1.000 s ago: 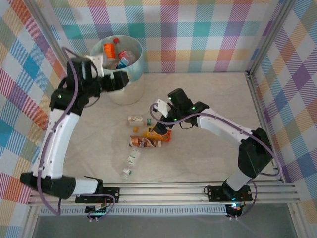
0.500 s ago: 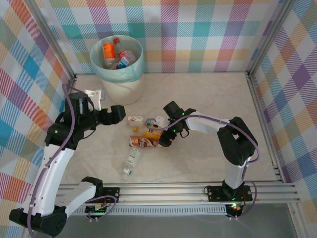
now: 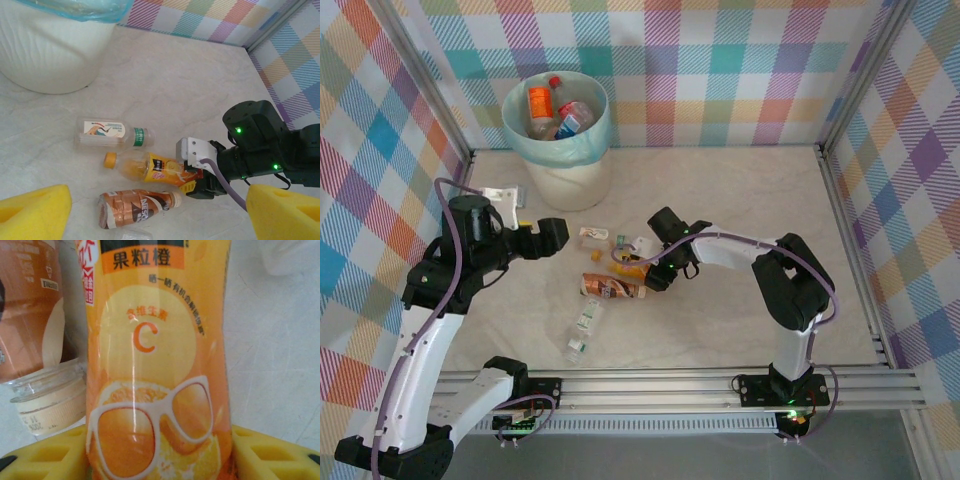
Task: Put the plastic bottles in the bin
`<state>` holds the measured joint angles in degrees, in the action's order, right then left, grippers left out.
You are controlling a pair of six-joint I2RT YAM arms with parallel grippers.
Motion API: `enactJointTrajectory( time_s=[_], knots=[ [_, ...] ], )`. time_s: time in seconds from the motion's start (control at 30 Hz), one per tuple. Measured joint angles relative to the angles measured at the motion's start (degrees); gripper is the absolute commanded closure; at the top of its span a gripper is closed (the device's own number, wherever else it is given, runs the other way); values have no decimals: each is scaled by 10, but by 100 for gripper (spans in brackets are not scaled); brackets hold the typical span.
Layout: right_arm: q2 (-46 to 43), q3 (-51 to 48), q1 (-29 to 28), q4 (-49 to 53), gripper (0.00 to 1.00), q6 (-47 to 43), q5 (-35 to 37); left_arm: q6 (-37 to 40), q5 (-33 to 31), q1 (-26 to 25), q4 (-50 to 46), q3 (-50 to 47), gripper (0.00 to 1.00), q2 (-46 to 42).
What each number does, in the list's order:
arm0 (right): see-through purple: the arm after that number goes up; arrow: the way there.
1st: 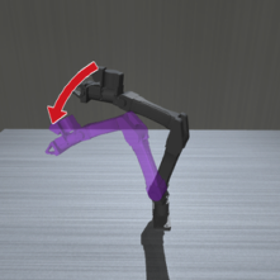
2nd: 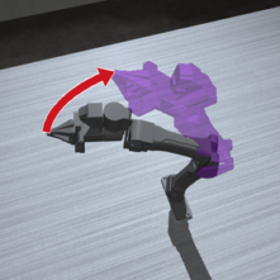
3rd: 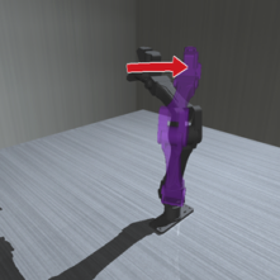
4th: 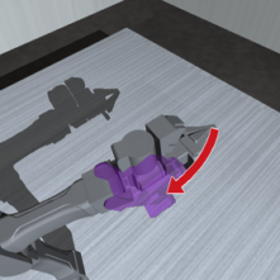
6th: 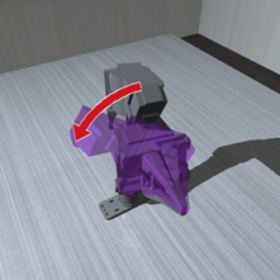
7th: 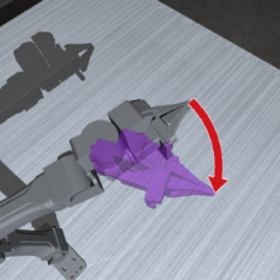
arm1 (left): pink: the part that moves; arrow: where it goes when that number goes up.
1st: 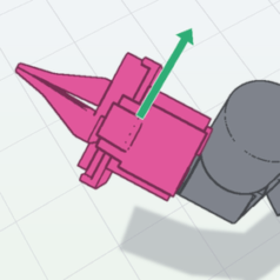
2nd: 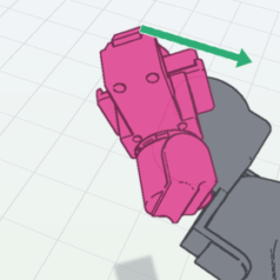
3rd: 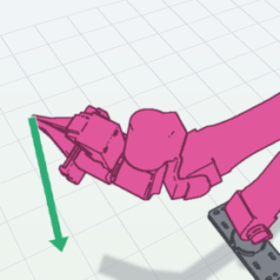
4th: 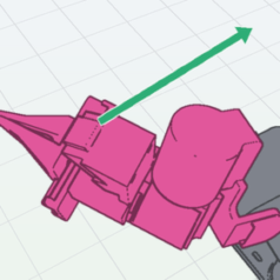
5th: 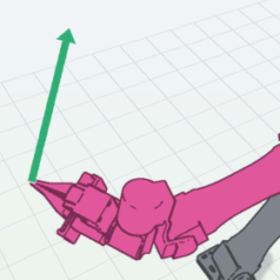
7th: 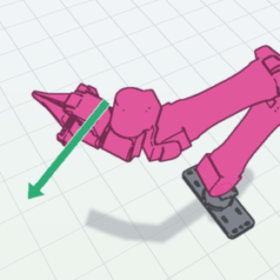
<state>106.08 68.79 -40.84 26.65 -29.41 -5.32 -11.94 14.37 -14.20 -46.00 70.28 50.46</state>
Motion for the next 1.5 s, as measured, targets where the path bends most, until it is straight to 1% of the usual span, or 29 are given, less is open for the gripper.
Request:
enactJointTrajectory(
  time_s=[0.1,0.2,0.33,0.47,0.6,0.7,0.8,0.9,1.03,1.2,1.3,1.33,1.4,1.47,1.5],
  knots=[
    [-20,-15,0,3,46,2,19,-7,1,0,1,10,10,1],
    [-63,-39,0,11,46,11,27,-19,8,0,9,20,9,1],
    [-159,-81,0,2,46,35,14,-46,24,0,40,24,8,7],
    [-271,-123,0,-29,46,72,-28,-85,54,0,90,22,5,17],
    [-354,-150,0,-91,45,128,-89,-142,109,-1,165,12,5,35],
    [-385,-166,-1,-148,46,171,-142,-175,134,-11,205,4,7,52],
    [-389,-170,-6,-188,45,210,-179,-190,149,-25,225,-2,10,63],
    [-386,-171,-10,-216,45,236,-212,-199,166,-37,236,-7,19,70],
    [-376,-171,-16,-240,44,257,-233,-202,180,-55,237,-7,31,86],
    [-371,-171,-20,-252,44,273,-247,-194,176,-72,232,-7,60,97],
    [-371,-171,-19,-255,43,276,-250,-188,163,-72,228,-7,82,97],
    [-370,-171,-20,-254,42,278,-250,-186,160,-72,226,-7,84,96],
    [-370,-171,-20,-254,38,280,-249,-185,151,-75,224,-6,86,94],
    [-370,-170,-21,-255,28,285,-249,-186,143,-78,219,-2,98,92],
    [-370,-169,-23,-255,21,289,-247,-186,136,-79,217,0,100,90]
  ],
)
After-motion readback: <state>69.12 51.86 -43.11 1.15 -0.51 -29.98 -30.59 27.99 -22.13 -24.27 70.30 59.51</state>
